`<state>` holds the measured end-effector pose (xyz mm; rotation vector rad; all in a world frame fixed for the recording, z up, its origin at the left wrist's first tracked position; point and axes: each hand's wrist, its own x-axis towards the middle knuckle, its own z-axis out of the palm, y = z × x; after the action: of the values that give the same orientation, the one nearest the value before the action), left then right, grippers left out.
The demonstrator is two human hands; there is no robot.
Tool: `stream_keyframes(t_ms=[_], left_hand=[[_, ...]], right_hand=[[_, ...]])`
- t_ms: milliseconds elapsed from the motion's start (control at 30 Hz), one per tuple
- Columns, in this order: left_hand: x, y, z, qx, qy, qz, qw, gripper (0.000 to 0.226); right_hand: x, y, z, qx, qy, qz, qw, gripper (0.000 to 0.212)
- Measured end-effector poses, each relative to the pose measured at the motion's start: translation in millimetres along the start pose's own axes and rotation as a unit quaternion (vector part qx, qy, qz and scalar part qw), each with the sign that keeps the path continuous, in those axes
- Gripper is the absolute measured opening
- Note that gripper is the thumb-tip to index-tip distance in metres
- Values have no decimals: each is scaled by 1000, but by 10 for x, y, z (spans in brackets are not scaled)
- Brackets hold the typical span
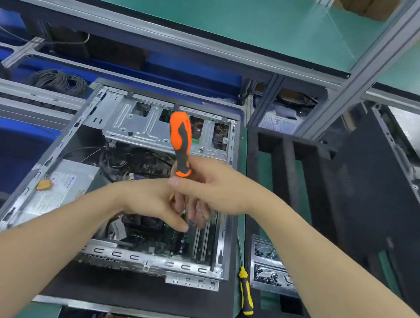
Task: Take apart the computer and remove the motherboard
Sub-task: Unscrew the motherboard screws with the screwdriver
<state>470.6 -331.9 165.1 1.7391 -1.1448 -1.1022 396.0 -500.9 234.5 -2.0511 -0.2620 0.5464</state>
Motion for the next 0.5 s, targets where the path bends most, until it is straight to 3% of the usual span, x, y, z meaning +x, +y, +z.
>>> stream_keyframes(t_ms=[133, 267, 500], left_hand=[[72, -196, -2, 36, -35, -63, 997, 23], [161, -304, -66, 57, -18, -80, 995, 26], [176, -337, -91, 82, -23, -87, 993, 20]], right_hand=[[265, 195, 45, -18, 18, -23, 999, 19], [434, 349, 53, -6, 23, -44, 999, 23], [463, 415, 41, 45, 33, -53, 997, 8]])
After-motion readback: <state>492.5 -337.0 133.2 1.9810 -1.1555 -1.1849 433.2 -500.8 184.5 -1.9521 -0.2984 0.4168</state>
